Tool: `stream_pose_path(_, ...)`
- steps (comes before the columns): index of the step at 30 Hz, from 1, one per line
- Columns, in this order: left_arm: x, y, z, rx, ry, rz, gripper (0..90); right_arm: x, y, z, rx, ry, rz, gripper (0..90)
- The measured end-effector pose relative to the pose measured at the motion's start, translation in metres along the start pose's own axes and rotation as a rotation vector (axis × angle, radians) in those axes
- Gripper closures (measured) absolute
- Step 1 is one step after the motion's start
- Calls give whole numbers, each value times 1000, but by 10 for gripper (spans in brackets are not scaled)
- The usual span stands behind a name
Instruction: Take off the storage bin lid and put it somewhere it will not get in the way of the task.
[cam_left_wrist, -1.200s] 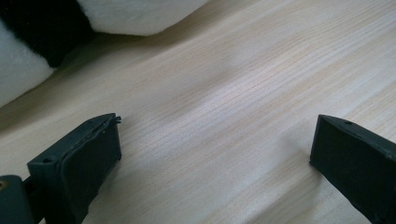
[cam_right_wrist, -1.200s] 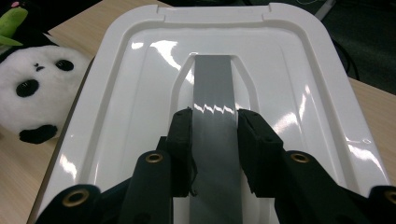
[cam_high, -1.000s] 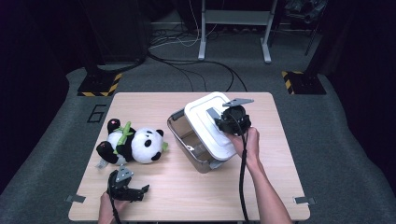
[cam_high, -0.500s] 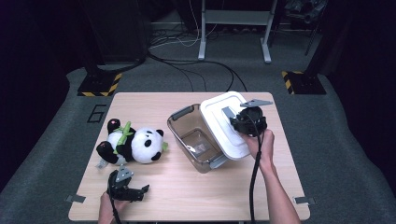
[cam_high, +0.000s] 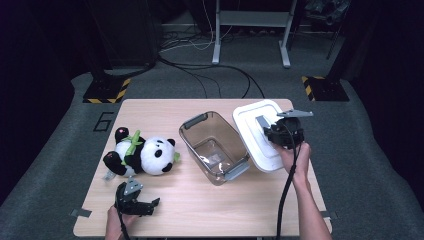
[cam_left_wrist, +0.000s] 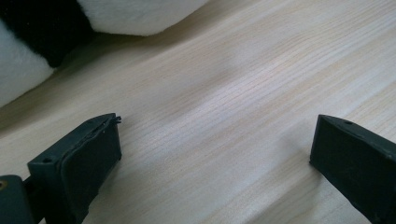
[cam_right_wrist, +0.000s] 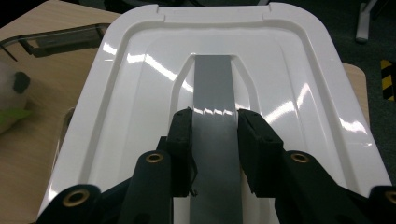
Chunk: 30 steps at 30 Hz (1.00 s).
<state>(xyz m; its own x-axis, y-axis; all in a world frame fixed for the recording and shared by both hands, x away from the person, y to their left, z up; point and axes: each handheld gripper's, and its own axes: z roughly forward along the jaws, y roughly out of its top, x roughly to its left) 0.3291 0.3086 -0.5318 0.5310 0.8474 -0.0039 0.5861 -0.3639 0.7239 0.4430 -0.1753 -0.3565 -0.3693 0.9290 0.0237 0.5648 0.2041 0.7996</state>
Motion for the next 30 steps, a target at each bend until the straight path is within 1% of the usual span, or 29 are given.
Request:
stream_pose_path(8, 0, 0, 0, 0, -1, 2, 14, -18, -12, 2, 20, -47, 37, 668)
stream_pose_path(12, 0, 0, 0, 0, 1, 1, 15, -30, -18, 5, 29, -68, 74, 668)
stream_pose_path(15, 0, 0, 0, 0, 1, 1, 15, -36, -23, 9, 38, -88, 99, 668)
stream_pose_path(21, 0, 0, 0, 0, 0, 0, 15, -47, -36, 20, 64, -117, 133, 668)
stream_pose_path(23, 0, 0, -1, 9, -4, 2, 15, -50, -40, 24, 71, -124, 145, 668)
stream_pose_path(28, 0, 0, -1, 8, -3, 2, 15, -56, -50, 34, 86, -138, 177, 668)
stream_pose_path(30, 0, 0, -1, 9, -3, 2, 15, -58, -54, 38, 96, -143, 183, 667)
